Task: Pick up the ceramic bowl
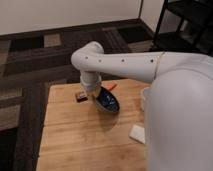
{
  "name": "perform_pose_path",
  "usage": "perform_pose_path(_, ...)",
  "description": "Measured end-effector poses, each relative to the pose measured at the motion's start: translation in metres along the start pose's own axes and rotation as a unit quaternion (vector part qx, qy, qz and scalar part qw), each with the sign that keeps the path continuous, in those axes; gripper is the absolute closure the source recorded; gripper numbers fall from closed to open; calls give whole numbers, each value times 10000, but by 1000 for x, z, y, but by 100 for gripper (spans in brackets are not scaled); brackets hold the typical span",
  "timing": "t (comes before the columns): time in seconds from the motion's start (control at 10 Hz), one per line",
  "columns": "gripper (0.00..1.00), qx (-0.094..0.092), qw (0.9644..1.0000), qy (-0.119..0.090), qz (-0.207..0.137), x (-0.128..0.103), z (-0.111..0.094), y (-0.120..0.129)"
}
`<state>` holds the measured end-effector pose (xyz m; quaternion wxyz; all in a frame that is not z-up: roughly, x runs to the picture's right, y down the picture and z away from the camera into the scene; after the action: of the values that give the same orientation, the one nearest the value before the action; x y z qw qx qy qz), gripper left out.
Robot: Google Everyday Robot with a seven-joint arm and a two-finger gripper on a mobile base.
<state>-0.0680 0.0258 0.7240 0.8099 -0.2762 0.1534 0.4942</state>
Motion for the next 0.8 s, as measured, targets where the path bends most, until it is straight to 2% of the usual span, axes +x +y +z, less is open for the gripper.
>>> perform_pose_path(0.5, 100, -148, 9995, -279, 1, -6, -35, 9)
perform_pose_path(0.8, 100, -274, 9986, -452, -82, -8, -50, 13)
